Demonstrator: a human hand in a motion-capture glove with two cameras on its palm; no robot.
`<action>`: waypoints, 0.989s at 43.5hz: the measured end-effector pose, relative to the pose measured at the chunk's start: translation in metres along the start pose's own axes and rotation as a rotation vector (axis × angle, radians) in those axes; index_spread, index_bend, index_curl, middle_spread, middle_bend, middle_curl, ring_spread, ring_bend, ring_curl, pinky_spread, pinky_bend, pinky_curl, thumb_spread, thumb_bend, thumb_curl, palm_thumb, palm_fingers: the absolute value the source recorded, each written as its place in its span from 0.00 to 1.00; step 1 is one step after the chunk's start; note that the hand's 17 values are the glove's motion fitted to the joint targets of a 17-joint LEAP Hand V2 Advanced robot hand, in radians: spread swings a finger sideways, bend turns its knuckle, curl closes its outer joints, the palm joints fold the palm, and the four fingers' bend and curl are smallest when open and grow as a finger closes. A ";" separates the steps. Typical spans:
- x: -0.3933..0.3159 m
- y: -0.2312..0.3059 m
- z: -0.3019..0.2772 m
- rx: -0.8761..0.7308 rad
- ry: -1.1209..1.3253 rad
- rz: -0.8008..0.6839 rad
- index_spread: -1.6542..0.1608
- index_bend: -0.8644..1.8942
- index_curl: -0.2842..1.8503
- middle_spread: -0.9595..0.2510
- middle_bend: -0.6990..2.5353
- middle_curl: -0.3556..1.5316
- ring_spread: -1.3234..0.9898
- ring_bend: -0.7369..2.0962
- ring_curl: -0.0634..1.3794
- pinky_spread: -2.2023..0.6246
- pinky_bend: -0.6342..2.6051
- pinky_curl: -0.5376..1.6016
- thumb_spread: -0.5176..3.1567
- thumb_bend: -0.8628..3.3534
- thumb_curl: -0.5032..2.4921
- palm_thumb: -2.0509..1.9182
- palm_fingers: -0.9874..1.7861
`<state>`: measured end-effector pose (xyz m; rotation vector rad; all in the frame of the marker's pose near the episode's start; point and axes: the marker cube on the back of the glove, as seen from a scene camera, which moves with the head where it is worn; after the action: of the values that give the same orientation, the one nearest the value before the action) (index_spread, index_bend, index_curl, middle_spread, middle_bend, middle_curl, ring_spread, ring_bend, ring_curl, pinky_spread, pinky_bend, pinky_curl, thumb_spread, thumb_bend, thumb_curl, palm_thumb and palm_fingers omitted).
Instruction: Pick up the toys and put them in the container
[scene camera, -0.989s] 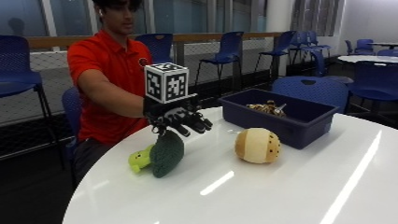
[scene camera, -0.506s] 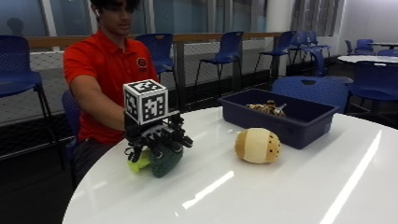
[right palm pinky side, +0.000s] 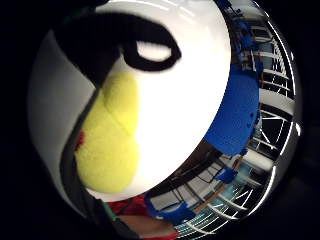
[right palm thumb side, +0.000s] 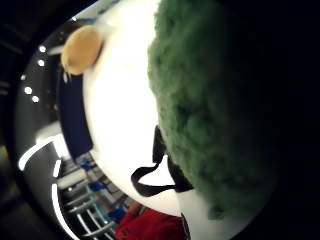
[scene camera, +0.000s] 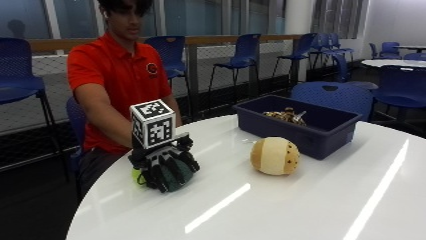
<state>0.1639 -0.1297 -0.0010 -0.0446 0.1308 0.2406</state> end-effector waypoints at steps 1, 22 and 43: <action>0.000 0.001 0.000 0.004 -0.006 0.002 0.70 0.35 0.25 0.77 0.25 0.28 0.58 0.41 0.19 0.80 0.57 0.46 0.45 0.20 0.25 0.53 0.33; -0.020 -0.002 -0.001 0.215 0.039 -0.025 0.68 0.40 0.26 0.55 0.35 0.35 0.41 0.65 0.34 0.65 0.57 0.45 0.46 0.26 0.34 0.67 0.73; -0.110 -0.016 -0.102 0.283 0.010 -0.170 0.63 0.52 0.39 0.36 0.52 0.54 0.39 0.75 0.48 0.63 0.59 0.51 0.36 0.26 0.43 0.68 0.72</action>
<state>0.0489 -0.1775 -0.0869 0.2237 0.1691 0.0510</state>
